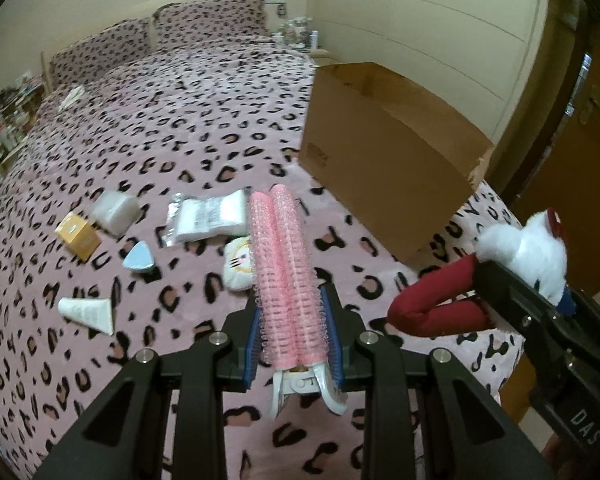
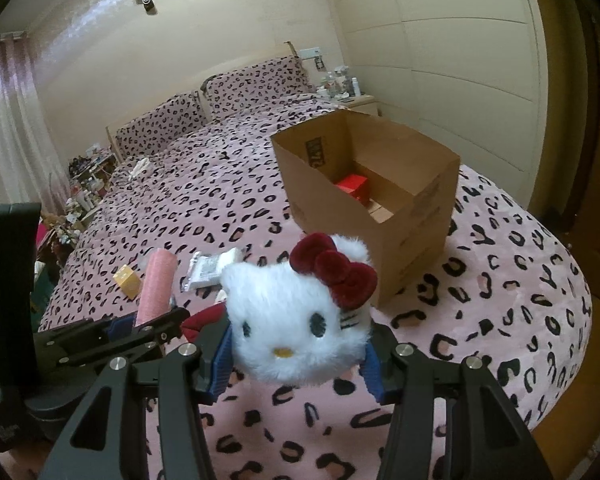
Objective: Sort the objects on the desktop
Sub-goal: 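Carry the pink roller and Hello Kitty plush with both tools toward the cardboard box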
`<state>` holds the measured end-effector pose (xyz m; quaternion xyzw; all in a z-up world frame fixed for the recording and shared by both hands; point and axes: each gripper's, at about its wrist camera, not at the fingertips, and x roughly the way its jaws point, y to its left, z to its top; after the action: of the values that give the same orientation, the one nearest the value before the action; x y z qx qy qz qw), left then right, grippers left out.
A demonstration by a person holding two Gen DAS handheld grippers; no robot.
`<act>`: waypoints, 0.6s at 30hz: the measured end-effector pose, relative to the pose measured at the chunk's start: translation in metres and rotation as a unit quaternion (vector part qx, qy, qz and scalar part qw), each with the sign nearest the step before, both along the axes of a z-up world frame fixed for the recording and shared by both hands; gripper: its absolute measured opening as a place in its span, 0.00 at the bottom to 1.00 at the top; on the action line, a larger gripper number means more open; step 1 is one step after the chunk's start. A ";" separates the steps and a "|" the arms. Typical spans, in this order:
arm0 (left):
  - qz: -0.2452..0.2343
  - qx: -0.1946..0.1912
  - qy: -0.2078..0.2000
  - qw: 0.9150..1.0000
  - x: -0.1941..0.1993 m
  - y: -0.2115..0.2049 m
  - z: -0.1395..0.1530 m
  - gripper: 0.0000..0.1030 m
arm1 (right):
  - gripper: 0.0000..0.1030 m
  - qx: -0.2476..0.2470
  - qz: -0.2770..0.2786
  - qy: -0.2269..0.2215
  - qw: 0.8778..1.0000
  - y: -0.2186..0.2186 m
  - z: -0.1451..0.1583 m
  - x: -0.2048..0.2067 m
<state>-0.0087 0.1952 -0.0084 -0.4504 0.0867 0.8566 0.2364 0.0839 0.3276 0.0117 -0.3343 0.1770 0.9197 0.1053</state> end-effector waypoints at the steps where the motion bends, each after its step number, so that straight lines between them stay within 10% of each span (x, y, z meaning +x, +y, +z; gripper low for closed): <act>1: -0.006 0.000 0.000 1.000 -0.001 0.004 0.000 0.27 | 0.51 0.001 -0.002 -0.001 1.000 0.002 0.000 0.000; 18: -0.070 0.006 -0.016 0.997 -0.024 0.046 -0.004 0.27 | 0.51 0.017 -0.042 -0.013 0.999 0.038 0.000 -0.006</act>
<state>-0.0331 0.2408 -0.0123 -0.4554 0.1092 0.8311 0.2998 0.0776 0.3657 0.0121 -0.3367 0.1740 0.9130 0.1513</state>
